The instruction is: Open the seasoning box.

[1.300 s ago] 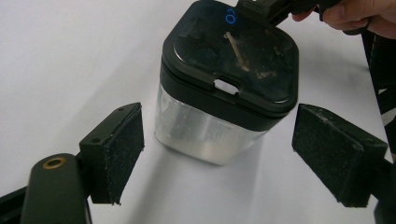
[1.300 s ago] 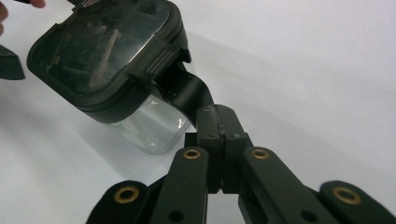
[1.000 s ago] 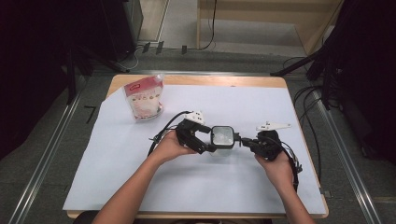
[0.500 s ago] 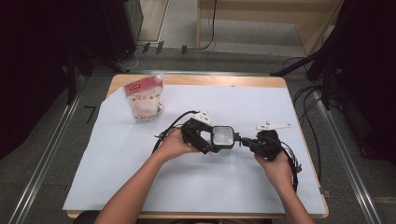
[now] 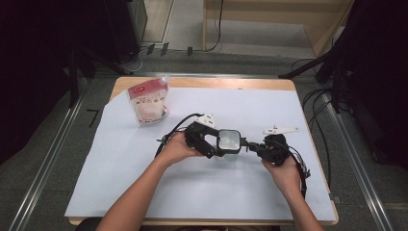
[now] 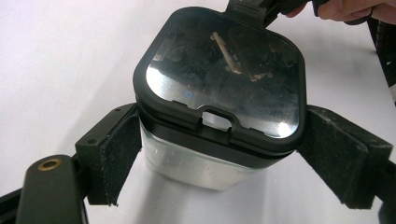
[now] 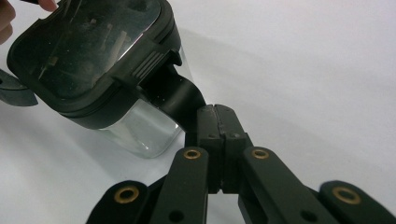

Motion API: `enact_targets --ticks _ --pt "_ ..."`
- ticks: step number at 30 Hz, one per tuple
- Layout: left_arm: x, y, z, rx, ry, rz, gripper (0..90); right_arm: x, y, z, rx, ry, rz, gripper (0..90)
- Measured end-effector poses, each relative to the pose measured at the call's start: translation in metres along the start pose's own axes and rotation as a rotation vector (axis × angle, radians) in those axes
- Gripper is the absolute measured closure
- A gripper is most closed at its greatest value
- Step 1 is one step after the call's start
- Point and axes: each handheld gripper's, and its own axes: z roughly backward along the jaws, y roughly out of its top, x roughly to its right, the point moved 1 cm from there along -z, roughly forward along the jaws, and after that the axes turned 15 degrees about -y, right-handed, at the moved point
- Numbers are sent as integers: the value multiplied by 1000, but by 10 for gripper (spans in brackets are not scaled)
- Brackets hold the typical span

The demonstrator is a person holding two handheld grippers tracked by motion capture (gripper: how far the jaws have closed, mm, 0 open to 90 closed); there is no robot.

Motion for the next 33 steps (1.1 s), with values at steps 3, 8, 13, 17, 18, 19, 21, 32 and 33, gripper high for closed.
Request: enact_targets --ticks 3,8,13,17,18,19,21,32,33 --pt "2 1 0 0 8 -7 164 -1 0 0 -2 0 -3 900" --pt "3 2 1 -2 13 -13 164 -1 0 0 -2 2 3 900" --pt "5 6 2 -5 22 -17 164 -1 0 1 -2 3 5 900" --pt "6 8 4 -17 33 -16 163 -1 1 1 4 3 8 900" --pt "6 9 4 -22 30 -16 163 -1 1 1 5 2 7 900" --pt "6 10 5 -29 28 -14 162 -1 1 1 6 2 8 900" --pt "6 10 4 -20 27 -7 161 -1 1 1 6 3 7 900" --pt "9 17 6 -33 31 -14 154 -2 1 2 7 6 5 900" --pt "9 18 7 -40 34 -13 153 -2 1 2 7 6 6 900"
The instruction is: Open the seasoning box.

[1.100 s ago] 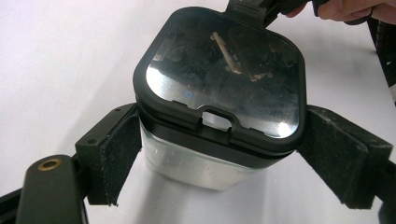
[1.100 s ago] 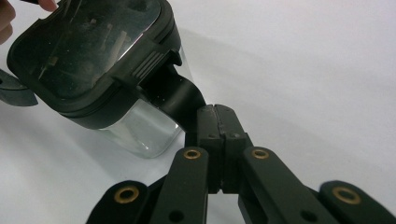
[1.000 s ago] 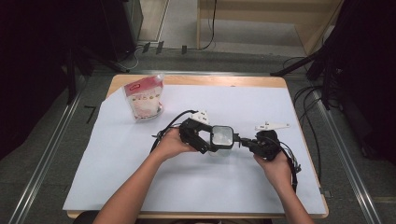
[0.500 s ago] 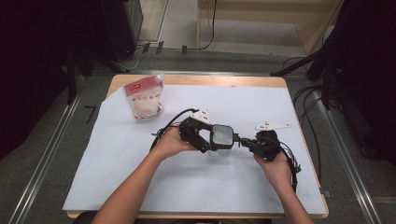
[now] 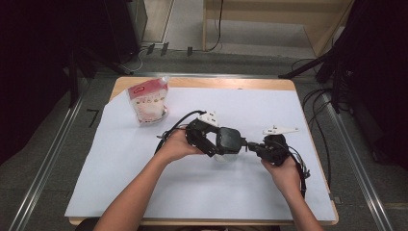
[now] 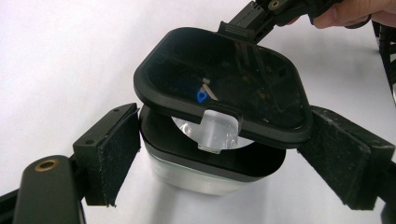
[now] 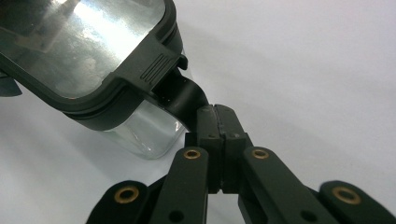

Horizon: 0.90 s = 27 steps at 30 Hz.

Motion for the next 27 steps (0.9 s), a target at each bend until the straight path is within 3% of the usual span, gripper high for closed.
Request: enact_targets --ticks 5,7,8,9,11,14,21,27 --pt "1 3 2 0 4 -15 152 0 0 1 0 2 -4 900" --pt "3 6 5 24 -1 -14 155 0 0 1 0 4 -4 900" --pt "3 7 9 57 -51 -10 214 0 0 1 0 6 -4 900" --pt "4 9 11 75 -70 -12 296 0 0 1 -2 7 -7 900" --pt "8 13 10 54 -52 -30 315 0 0 1 0 6 -4 900" --pt "12 17 7 31 -60 -42 388 0 0 2 3 10 -8 900" --pt "19 31 5 20 -75 -35 460 0 0 3 7 14 -2 900" --pt "25 42 2 -9 -87 -19 579 0 0 4 10 12 -2 900"
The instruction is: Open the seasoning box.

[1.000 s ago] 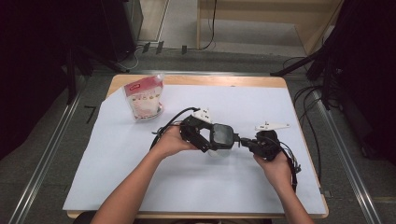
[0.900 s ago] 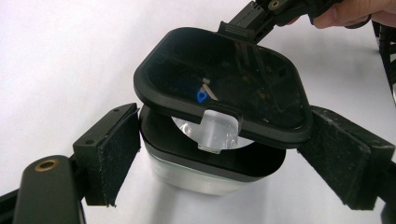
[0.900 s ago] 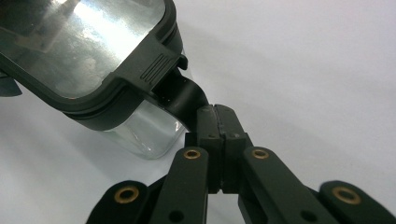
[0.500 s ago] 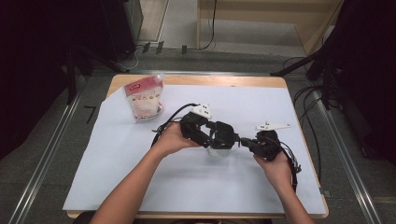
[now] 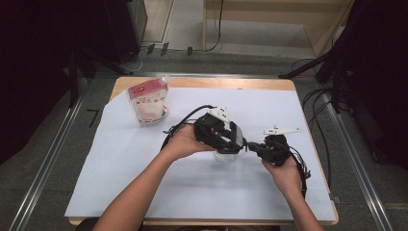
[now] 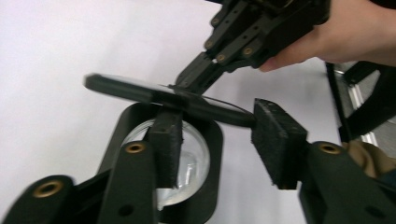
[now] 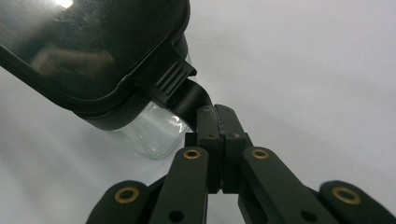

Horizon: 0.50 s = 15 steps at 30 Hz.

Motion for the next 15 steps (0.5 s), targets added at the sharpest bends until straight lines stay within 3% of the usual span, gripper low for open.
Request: enact_targets --ticks 7,15 --pt "-2 8 -6 15 -35 26 648 0 0 1 5 -3 0 900" --pt "-2 15 -17 2 -34 20 671 -2 0 2 2 -4 -4 900"
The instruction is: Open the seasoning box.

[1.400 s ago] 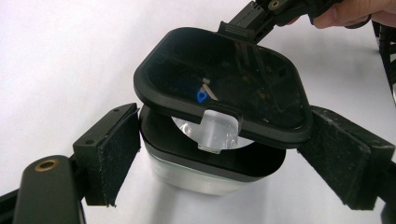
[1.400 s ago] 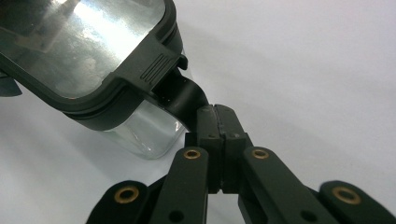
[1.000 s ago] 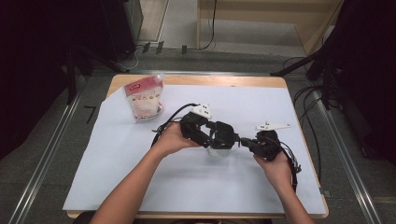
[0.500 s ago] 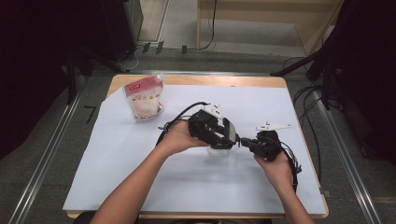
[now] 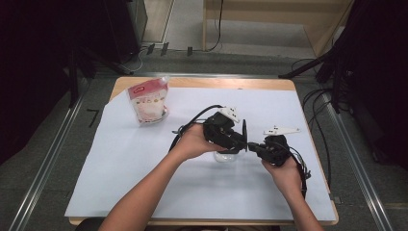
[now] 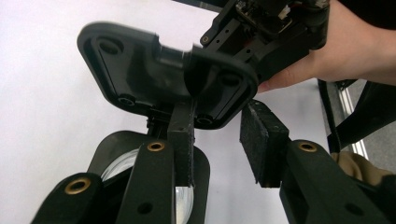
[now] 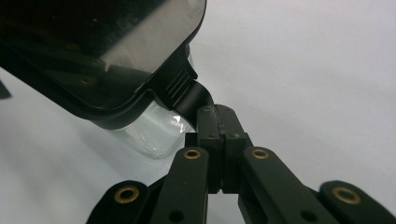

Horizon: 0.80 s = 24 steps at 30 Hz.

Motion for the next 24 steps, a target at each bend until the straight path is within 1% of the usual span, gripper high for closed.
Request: enact_targets --ticks 3,5,7,8,9,10,11,12,13,14,17,18,21,24 --pt "-3 1 -3 5 -17 7 674 -1 0 1 -1 -3 -2 900" --pt "-4 0 -5 12 -21 17 673 -1 0 1 2 -1 -2 900" --pt "-4 -1 -5 9 -26 17 672 0 0 2 3 5 3 900" --pt "-3 -2 -4 10 -25 27 667 -1 0 3 5 9 4 900" --pt "-3 -3 -3 7 -29 24 655 -1 0 3 8 11 6 900" --pt "-2 -5 -2 14 -26 26 644 -1 0 4 10 11 10 900" --pt "-2 -6 0 15 -22 18 637 0 -1 4 9 13 18 897" --pt "-2 -8 3 17 -29 20 618 0 -1 4 7 16 19 892" --pt "-1 -10 5 17 -33 26 605 1 -1 4 11 26 17 890" --pt "-1 -11 7 16 -26 27 600 1 -2 5 4 24 11 881" --pt "-1 -17 15 36 -18 44 574 0 -4 8 10 27 18 860" --pt "-1 -19 18 43 -22 50 567 -1 -5 10 12 26 22 849" --pt "0 -25 25 53 1 53 528 -3 -8 11 6 40 20 827" --pt "0 -32 31 56 -2 83 490 -5 -11 12 -1 57 20 789"
